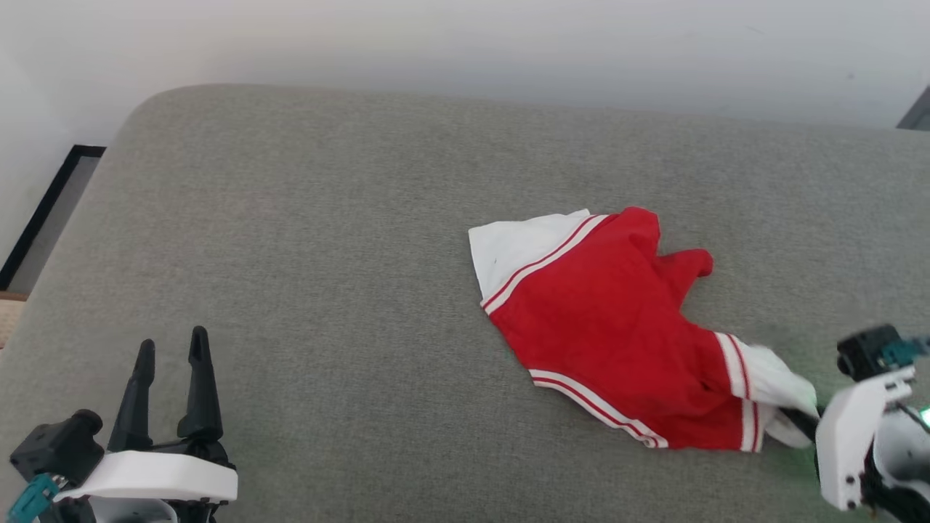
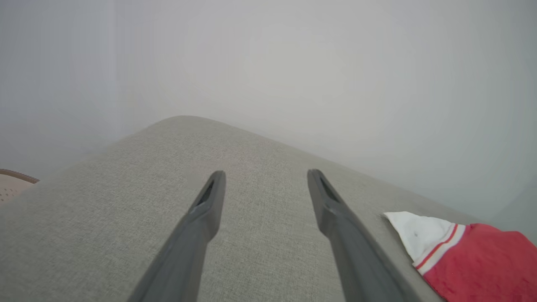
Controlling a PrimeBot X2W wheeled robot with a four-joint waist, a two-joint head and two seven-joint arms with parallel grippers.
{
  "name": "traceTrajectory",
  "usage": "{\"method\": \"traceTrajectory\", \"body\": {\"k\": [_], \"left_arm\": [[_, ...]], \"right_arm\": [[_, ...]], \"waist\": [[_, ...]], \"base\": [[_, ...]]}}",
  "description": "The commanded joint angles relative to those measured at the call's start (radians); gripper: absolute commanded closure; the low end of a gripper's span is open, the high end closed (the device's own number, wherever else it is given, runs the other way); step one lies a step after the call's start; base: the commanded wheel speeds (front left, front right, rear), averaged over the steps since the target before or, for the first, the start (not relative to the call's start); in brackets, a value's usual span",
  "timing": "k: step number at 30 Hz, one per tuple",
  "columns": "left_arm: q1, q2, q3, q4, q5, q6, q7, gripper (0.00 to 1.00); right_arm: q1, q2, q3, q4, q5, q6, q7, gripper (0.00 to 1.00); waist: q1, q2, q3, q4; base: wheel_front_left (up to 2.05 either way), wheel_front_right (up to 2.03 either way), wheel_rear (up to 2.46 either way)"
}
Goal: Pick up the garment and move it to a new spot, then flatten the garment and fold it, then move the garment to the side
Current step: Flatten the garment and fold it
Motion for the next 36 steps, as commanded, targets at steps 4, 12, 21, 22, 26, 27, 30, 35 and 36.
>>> {"method": "traceTrajectory", "body": {"k": [4, 12, 21, 22, 26, 27, 30, 35, 36], "left_arm": [[-0.017, 0.022, -0.020, 0.009, -0.015, -0.003, -0.006, 0.00], [-0.086, 0.100, -0.135, 0.057, -0.050, -0.003, -0.005, 0.00], [-0.224, 0.232, -0.331, 0.106, -0.167, -0.003, 0.050, 0.00], [-0.244, 0.253, -0.358, 0.108, -0.179, -0.003, 0.072, 0.00], [-0.326, 0.319, -0.453, 0.115, -0.261, -0.003, 0.158, 0.00], [-0.347, 0.340, -0.474, 0.116, -0.281, -0.003, 0.181, 0.00], [-0.414, 0.383, -0.542, 0.132, -0.336, -0.003, 0.260, 0.00], [-0.521, 0.425, -0.643, 0.186, -0.402, -0.003, 0.405, 0.00], [-0.543, 0.429, -0.660, 0.199, -0.413, -0.003, 0.429, 0.00]], "right_arm": [[0.082, 0.056, -0.089, 0.014, -0.038, -0.001, 0.034, 1.00], [0.092, 0.177, -0.207, 0.025, -0.122, -0.001, 0.047, 0.00], [0.113, 0.238, -0.295, -0.079, -0.182, -0.001, -0.024, 0.00], [0.119, 0.246, -0.306, -0.097, -0.191, -0.001, -0.037, 0.00], [0.135, 0.276, -0.345, -0.165, -0.222, -0.001, -0.097, 0.00], [0.138, 0.286, -0.355, -0.178, -0.232, -0.001, -0.112, 0.00], [0.140, 0.315, -0.381, -0.220, -0.265, -0.001, -0.171, 0.00], [0.112, 0.370, -0.397, -0.261, -0.337, 0.000, -0.302, 0.00], [0.105, 0.381, -0.396, -0.263, -0.350, -0.001, -0.333, 0.00]], "waist": [[0.0000, 0.0000, 0.006, -0.016], [0.0000, 0.0000, 0.017, -0.044], [0.0000, 0.0000, 0.008, -0.105], [0.0000, 0.0000, 0.006, -0.116], [0.0000, 0.0000, -0.002, -0.166], [0.0000, 0.0000, -0.004, -0.180], [0.0000, 0.0000, -0.006, -0.224], [0.0000, 0.0000, -0.004, -0.307], [0.0000, 0.0000, -0.003, -0.323]], "base": [[0.00, 0.00, 0.00], [0.00, 0.00, 0.00], [0.00, 0.00, 0.00], [0.00, 0.00, 0.00], [0.00, 0.00, 0.00], [0.00, 0.00, 0.00], [0.00, 0.00, 0.00], [0.00, 0.00, 0.00], [0.00, 0.00, 0.00]]}}
